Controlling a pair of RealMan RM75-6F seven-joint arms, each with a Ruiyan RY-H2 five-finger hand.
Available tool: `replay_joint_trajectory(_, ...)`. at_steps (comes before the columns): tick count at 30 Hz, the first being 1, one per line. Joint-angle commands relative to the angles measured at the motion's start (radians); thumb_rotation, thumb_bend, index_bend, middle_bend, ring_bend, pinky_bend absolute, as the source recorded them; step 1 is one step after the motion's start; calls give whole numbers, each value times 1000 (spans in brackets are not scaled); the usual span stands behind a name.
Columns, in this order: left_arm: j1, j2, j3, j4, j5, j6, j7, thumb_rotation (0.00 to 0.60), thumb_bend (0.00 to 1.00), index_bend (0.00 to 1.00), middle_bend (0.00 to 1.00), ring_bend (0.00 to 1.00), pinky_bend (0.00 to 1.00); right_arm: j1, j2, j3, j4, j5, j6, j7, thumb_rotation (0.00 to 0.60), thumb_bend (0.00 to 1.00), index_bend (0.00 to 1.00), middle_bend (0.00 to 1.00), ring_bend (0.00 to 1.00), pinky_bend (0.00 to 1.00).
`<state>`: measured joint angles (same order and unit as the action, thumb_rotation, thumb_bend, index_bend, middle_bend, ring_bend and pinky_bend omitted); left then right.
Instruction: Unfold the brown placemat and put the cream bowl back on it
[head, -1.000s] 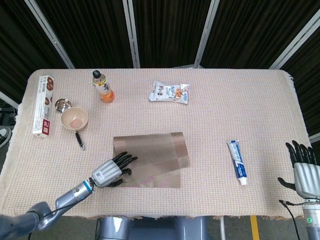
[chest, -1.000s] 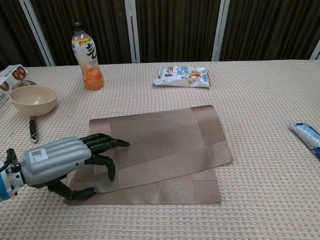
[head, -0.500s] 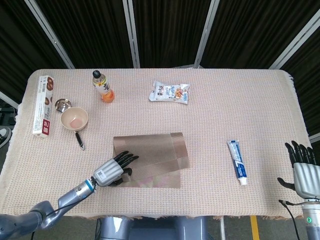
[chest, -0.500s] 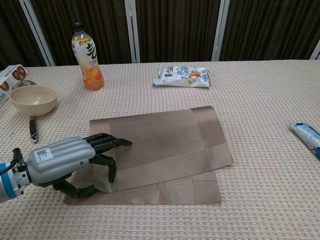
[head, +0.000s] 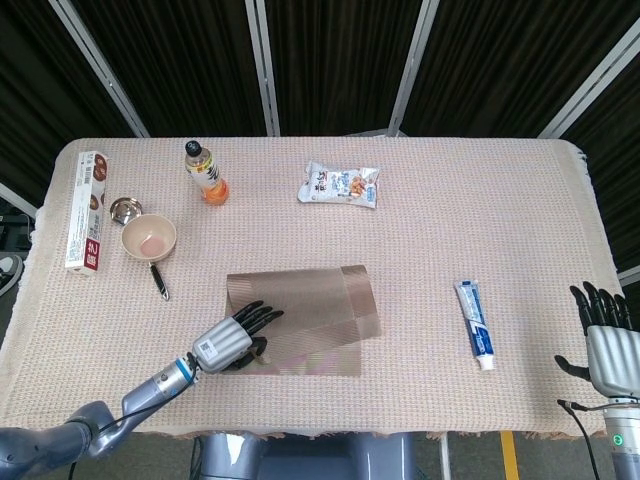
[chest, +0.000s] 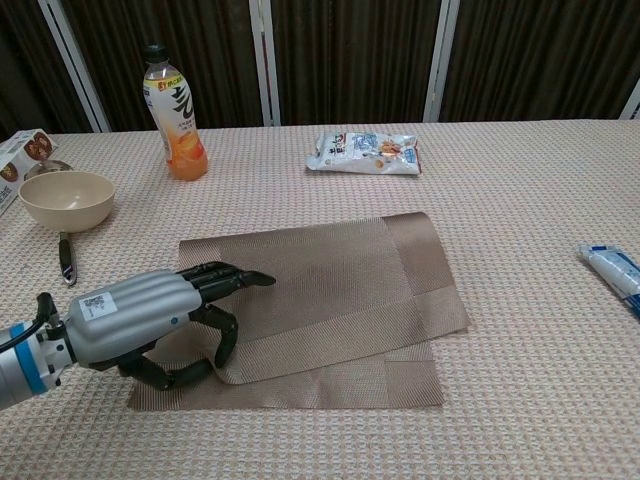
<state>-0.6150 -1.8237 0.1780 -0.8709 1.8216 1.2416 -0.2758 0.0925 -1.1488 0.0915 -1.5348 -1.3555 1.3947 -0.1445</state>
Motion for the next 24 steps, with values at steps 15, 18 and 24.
replay_joint_trajectory(15,-49,81,-165,-158,-108,49,-76,600,452,683,0,0,0,0,-1,0,-2,-1,2,-5,600,0,0,0,0,0)
replay_joint_trajectory(18,-78,102,-234,-189,-158,27,-50,600,452,688,0,0,0,0,-1,0,-3,-1,2,-6,600,0,0,0,0,0)
replay_joint_trajectory(24,-143,114,-357,-170,-261,-51,24,600,452,692,0,0,0,1,-2,0,-3,1,0,-8,600,0,0,0,0,0)
